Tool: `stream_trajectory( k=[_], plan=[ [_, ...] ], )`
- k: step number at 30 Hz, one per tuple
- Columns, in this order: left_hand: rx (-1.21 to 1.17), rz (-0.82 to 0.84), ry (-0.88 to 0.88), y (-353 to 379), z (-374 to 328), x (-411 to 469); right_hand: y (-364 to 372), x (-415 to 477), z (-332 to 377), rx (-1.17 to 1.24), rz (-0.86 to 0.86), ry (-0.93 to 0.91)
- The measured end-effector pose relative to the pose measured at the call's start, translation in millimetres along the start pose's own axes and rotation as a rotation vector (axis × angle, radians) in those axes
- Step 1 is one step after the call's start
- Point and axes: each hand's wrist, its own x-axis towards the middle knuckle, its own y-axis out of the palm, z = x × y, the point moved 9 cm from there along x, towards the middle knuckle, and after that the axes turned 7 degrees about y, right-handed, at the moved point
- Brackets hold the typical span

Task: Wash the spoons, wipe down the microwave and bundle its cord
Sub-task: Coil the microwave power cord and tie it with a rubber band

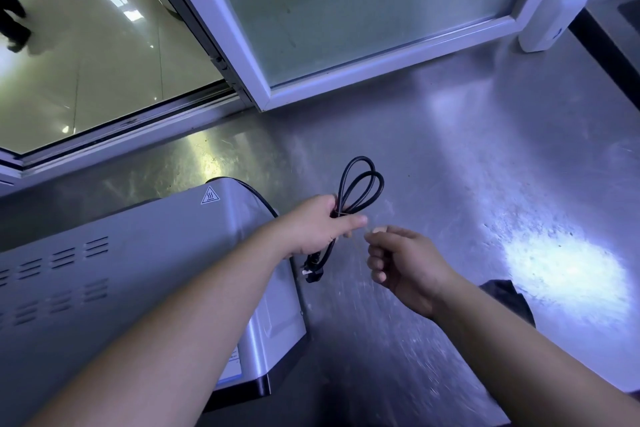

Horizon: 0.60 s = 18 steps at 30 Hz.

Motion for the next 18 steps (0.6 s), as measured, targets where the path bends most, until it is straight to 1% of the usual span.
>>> stream_trajectory(
  k=[2,4,6,8,10,11,13,14,16,18],
  plan=[
    [0.041,-0.006,-0.017,1.7,-1.2,-3.2,-4.3,-0.6,1.4,-0.081,-0.046,-0.076],
    [0.024,-0.029,-0.038,1.7,-0.3,-3.9,-7.1,-4.9,6.5,-0.186,-0.09,-0.188],
    [0.0,-0.084,-0.069,-1.5,1.9,-3.6,-7.8,-10.8,13.6,-0.361,-0.154,-0.305],
    [0.029,-0.093,-0.094,-1.1,2.9,-4.3,-6.9,-15.9,21.1,-0.652,-0.266,-0.413],
    [0.065,-0.069,-0.097,2.3,2.9,-2.3,1.4,-19.7,29.3,-1.049,-0.376,-0.568],
    [0.077,-0.062,-0.101,2.9,2.7,-1.8,7.1,-18.8,28.5,-1.215,-0.401,-0.622],
    [0.07,-0.054,-0.112,2.9,3.4,-0.4,12.8,-12.9,22.1,-1.432,-0.433,-0.65],
    [0.065,-0.045,-0.113,3.5,2.3,-0.2,13.3,-11.0,20.3,-1.5,-0.467,-0.663],
    [0.078,-0.037,-0.106,4.6,-1.8,-1.3,16.4,-13.0,21.7,-1.538,-0.52,-0.753],
    [0.096,-0.044,-0.112,4.9,-4.3,-3.2,23.6,-18.8,23.3,-1.489,-0.482,-0.883]
  ],
)
